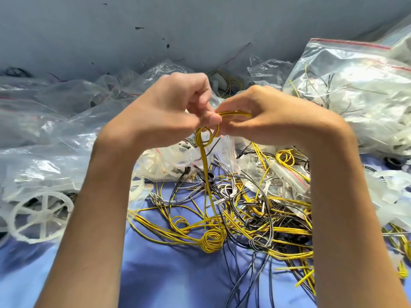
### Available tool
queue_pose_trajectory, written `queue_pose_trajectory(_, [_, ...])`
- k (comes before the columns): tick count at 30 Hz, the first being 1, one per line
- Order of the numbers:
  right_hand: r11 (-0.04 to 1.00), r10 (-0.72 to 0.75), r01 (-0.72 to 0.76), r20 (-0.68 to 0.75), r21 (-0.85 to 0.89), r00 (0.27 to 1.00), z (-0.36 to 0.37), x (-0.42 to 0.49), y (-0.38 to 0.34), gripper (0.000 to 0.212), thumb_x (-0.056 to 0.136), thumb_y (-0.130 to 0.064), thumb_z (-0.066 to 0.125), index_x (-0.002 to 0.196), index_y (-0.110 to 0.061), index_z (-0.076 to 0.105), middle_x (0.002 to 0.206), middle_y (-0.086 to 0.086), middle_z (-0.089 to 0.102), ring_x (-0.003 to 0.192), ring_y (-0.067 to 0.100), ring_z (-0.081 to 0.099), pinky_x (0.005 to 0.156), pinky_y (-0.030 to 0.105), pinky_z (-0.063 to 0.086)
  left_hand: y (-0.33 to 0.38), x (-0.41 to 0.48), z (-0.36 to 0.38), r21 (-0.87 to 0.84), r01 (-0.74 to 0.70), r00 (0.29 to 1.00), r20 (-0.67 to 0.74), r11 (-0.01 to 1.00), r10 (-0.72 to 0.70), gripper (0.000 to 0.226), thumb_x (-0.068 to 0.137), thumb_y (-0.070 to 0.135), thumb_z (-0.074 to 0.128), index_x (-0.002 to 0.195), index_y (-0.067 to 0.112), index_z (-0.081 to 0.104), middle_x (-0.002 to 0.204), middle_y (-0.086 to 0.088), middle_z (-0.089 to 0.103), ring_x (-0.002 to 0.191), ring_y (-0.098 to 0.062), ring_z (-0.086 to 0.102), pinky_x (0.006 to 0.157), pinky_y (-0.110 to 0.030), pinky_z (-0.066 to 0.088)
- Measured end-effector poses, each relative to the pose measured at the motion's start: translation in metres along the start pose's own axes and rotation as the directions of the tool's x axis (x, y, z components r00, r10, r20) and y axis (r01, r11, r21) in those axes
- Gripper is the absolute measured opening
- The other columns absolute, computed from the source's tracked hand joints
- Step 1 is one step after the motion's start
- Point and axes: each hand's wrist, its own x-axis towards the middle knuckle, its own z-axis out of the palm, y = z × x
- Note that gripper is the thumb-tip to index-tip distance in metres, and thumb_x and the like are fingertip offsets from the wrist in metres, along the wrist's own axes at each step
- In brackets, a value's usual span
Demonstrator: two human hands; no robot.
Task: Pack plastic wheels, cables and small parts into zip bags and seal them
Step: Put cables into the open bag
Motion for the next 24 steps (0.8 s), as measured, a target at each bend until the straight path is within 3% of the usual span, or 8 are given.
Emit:
queue_pose_trajectory(3, [0.995,0.008,-0.009,0.018,0.096,1.000,0.001,0.002,0.000,0.011,0.084,-0.027,0.058,0.090,-0.022,0.066,0.082,-0.006,0.072,0.084,0.015,0.067,0.077,0.042,0.054,0.001,0.001,-0.001,0.004,-0.021,0.997,-0.068,1.000,0.021,0.041,0.082,0.000,0.069,0.066,0.020,0.036,0.079,-0.011,0.070,0.063,-0.007,0.059,0.060,-0.020,0.048])
queue_pose_trajectory(6, [0.978,-0.005,-0.006,0.050,0.210,0.999,0.003,0.002,0.001,0.010,0.084,-0.033,0.064,0.089,-0.025,0.060,0.082,-0.007,0.074,0.083,0.011,0.069,0.081,0.045,0.055,0.001,0.001,-0.002,0.022,-0.039,0.990,-0.135,0.999,0.042,0.042,0.083,0.001,0.068,0.066,0.020,0.035,0.079,-0.009,0.069,0.062,0.000,0.059,0.058,-0.013,0.045])
queue_pose_trajectory(10, [0.879,-0.023,-0.033,0.111,0.477,0.994,0.012,0.003,0.003,0.020,0.085,-0.025,0.068,0.091,-0.023,0.049,0.087,0.006,0.072,0.080,0.015,0.072,0.069,0.034,0.060,0.001,0.002,-0.001,0.026,-0.091,0.976,-0.198,0.996,0.094,0.044,0.083,-0.003,0.065,0.064,0.020,0.032,0.079,-0.003,0.070,0.063,0.005,0.062,0.059,-0.009,0.042])
queue_pose_trajectory(13, [0.830,-0.024,-0.041,0.110,0.556,0.994,0.014,0.003,0.004,0.020,0.086,-0.021,0.067,0.095,-0.021,0.050,0.085,0.006,0.071,0.079,0.019,0.073,0.062,0.029,0.059,0.002,0.003,0.001,0.041,-0.150,0.961,-0.230,0.988,0.155,0.044,0.083,-0.006,0.063,0.064,0.016,0.029,0.078,-0.009,0.070,0.064,0.006,0.062,0.062,-0.017,0.049])
queue_pose_trajectory(16, [0.785,-0.033,-0.037,0.102,0.619,0.994,0.011,0.002,0.004,0.028,0.085,-0.021,0.067,0.107,-0.017,0.051,0.082,0.003,0.071,0.080,0.020,0.073,0.061,0.025,0.056,0.005,0.003,0.002,0.041,-0.205,0.936,-0.283,0.978,0.208,0.043,0.083,0.003,0.064,0.065,0.015,0.027,0.078,-0.005,0.069,0.068,0.002,0.063,0.068,-0.026,0.055])
queue_pose_trajectory(20, [0.741,-0.056,0.001,0.061,0.671,0.997,0.010,0.001,0.005,0.047,0.086,-0.020,0.065,0.127,-0.011,0.043,0.098,0.017,0.071,0.089,0.031,0.070,0.076,0.036,0.059,0.010,0.006,0.007,0.025,-0.249,0.892,-0.382,0.968,0.240,0.044,0.083,-0.004,0.059,0.064,0.023,0.030,0.077,-0.008,0.068,0.068,0.005,0.063,0.062,-0.017,0.047])
queue_pose_trajectory(22, [0.710,-0.089,0.031,0.046,0.703,0.995,0.009,-0.001,0.005,0.042,0.089,-0.019,0.062,0.125,-0.012,0.041,0.100,0.016,0.071,0.089,0.029,0.071,0.081,0.035,0.057,0.013,0.008,0.011,0.027,-0.248,0.868,-0.438,0.968,0.234,0.043,0.082,-0.001,0.059,0.064,0.025,0.029,0.076,-0.006,0.068,0.067,-0.005,0.063,0.061,-0.025,0.048])
queue_pose_trajectory(24, [0.685,-0.124,0.053,0.044,0.727,0.991,0.007,-0.004,0.005,0.036,0.090,-0.018,0.059,0.121,-0.017,0.041,0.099,0.014,0.071,0.086,0.027,0.072,0.075,0.028,0.054,0.017,0.010,0.016,0.032,-0.250,0.840,-0.490,0.968,0.233,0.042,0.082,0.005,0.060,0.063,0.026,0.028,0.075,-0.006,0.068,0.067,-0.024,0.062,0.060,-0.031,0.048])
